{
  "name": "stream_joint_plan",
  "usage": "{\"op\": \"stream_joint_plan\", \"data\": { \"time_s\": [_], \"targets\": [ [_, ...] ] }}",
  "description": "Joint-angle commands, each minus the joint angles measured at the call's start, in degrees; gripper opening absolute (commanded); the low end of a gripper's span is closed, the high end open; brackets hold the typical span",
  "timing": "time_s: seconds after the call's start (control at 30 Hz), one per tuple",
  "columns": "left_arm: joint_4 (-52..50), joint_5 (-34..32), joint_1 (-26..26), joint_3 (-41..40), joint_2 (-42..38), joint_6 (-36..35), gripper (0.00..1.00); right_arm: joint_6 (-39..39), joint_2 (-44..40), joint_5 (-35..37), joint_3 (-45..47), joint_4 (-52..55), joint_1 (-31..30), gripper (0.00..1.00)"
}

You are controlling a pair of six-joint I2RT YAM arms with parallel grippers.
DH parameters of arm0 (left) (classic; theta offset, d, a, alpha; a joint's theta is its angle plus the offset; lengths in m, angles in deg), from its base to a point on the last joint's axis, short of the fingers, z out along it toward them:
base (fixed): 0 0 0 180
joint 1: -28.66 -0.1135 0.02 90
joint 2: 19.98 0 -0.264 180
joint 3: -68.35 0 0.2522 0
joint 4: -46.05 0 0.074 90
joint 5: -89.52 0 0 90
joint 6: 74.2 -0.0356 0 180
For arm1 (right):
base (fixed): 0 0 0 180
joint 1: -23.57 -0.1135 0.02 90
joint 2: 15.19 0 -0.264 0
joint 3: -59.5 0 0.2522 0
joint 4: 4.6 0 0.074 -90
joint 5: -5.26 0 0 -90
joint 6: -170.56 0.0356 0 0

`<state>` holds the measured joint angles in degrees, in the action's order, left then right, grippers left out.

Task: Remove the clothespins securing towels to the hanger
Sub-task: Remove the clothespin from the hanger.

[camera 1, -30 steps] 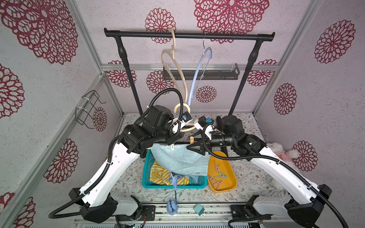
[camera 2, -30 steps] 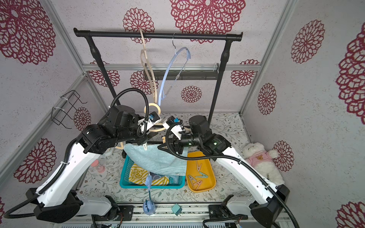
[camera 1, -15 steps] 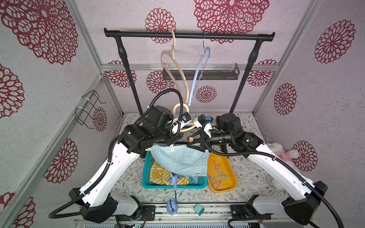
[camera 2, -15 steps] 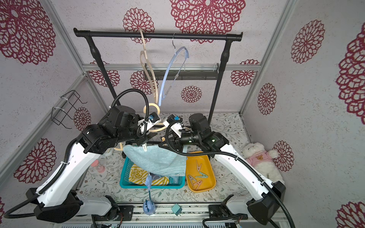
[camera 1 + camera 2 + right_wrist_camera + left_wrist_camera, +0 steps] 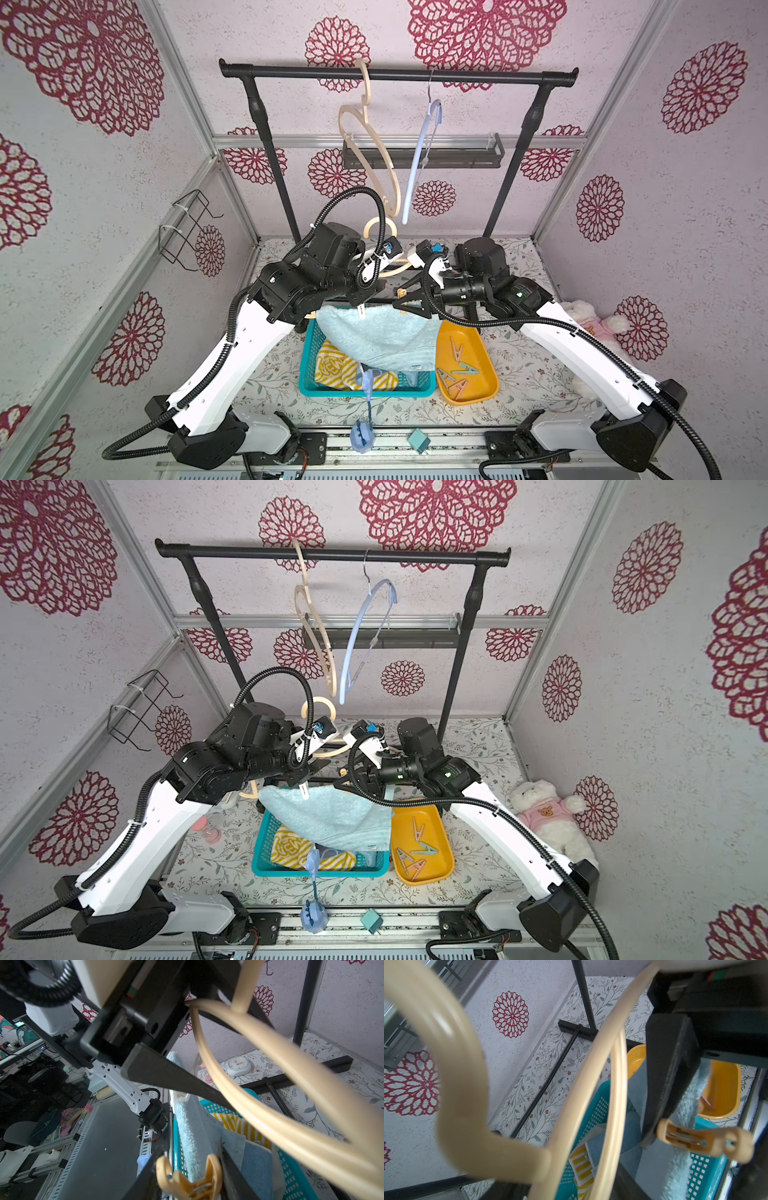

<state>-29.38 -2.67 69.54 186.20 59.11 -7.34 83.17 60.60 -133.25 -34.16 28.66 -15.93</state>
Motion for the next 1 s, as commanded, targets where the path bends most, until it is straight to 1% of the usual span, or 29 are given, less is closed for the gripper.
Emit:
{"op": "stream_joint_plan", "data": {
  "time_s": [0.0, 0.07, 0.23, 0.43, 0.6, 0.77, 0.97],
  "targets": [
    [2.08, 1.85, 0.95, 0.48, -1.05, -1.74, 0.00, 1.52, -0.55, -3.34, -2.54, -1.05, 0.48, 0.40],
    [2.05, 1.72, 0.95, 0.41, -0.96, -1.74, 0.00, 1.52, -0.36, -3.34, -2.54, -1.09, 0.53, 0.38],
    [1.95, 1.49, 1.01, 0.24, -0.95, -1.83, 0.00, 1.54, -0.20, -3.34, -2.54, -1.21, 0.57, 0.26],
    [1.90, 1.21, 1.12, 0.27, -0.95, -1.84, 0.00, 1.52, -0.12, -3.02, -2.63, -1.24, 0.56, 0.17],
    [1.79, 1.14, 1.23, 0.15, -0.90, -1.83, 0.00, 1.74, -0.29, -2.60, -2.72, -1.47, 0.57, 0.00],
    [1.64, 0.97, 1.30, 0.05, -0.83, -1.84, 0.00, 2.75, -1.46, -0.61, -2.30, -3.00, 0.57, 0.00],
    [1.20, 0.76, 1.55, -0.90, -0.60, -1.84, 0.00, 3.69, -4.21, 5.70, -1.36, -5.61, 0.44, 0.00]
  ]
}}
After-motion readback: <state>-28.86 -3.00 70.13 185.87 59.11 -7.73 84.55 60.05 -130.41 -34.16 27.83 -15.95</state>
